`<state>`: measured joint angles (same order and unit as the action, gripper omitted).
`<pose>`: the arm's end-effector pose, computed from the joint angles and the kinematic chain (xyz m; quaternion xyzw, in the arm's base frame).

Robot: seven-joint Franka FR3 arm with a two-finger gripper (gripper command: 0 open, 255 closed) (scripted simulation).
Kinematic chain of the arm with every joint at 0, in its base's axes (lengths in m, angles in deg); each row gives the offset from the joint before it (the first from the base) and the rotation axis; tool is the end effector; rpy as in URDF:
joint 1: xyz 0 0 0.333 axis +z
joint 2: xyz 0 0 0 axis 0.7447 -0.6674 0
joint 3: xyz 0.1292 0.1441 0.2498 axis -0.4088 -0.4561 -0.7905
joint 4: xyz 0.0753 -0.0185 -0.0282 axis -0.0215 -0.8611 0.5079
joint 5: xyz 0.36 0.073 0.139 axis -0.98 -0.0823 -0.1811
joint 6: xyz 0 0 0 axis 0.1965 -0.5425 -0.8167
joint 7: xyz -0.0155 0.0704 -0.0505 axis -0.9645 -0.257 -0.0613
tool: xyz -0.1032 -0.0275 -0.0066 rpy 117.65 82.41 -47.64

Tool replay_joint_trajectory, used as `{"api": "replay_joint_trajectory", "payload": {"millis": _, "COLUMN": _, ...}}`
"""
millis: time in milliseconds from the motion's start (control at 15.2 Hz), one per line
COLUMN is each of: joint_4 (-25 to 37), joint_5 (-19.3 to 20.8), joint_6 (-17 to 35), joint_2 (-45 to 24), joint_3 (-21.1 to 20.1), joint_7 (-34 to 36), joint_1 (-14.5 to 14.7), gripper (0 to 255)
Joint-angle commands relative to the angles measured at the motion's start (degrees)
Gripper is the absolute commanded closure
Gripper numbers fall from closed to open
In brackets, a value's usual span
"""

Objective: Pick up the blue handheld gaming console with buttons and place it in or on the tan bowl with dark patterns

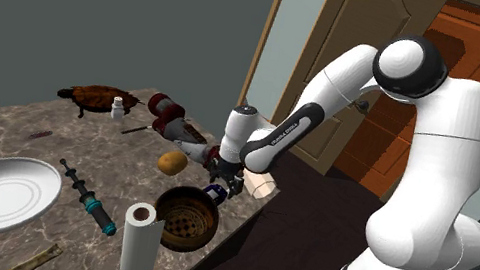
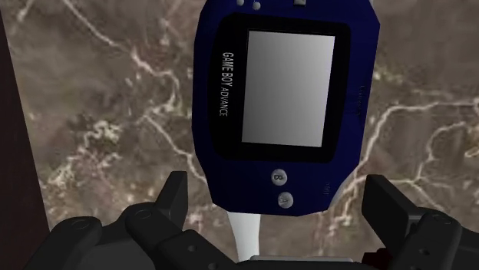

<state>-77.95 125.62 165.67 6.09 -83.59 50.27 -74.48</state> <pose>0.4959 0.0510 0.1255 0.7749 -0.6315 -0.0058 0.0266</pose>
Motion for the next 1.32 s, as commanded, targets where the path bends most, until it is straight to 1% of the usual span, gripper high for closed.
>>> {"api": "replay_joint_trajectory", "payload": {"millis": 0, "joint_4": -0.01, "joint_5": 0.02, "joint_6": 0.02, "joint_2": -0.01, "joint_3": 0.02, "joint_7": 0.02, "joint_1": 0.01, "gripper": 0}}
{"api": "replay_joint_trajectory", "payload": {"millis": 132, "joint_4": 0.00, "joint_5": 0.01, "joint_6": 0.01, "joint_2": 0.00, "joint_3": 0.01, "joint_7": 0.01, "joint_1": 0.00, "gripper": 0}}
{"api": "replay_joint_trajectory", "payload": {"millis": 198, "joint_4": 0.00, "joint_5": 0.01, "joint_6": 0.01, "joint_2": 0.00, "joint_3": 0.01, "joint_7": 0.01, "joint_1": 0.00, "gripper": 255}}
{"api": "replay_joint_trajectory", "payload": {"millis": 792, "joint_4": -0.01, "joint_5": 0.02, "joint_6": 0.02, "joint_2": -0.01, "joint_3": 0.02, "joint_7": 0.02, "joint_1": 0.01, "gripper": 255}}
{"api": "replay_joint_trajectory", "payload": {"millis": 1254, "joint_4": -1.94, "joint_5": -5.30, "joint_6": -3.22, "joint_2": 5.42, "joint_3": -4.97, "joint_7": -3.87, "joint_1": -3.86, "gripper": 255}}
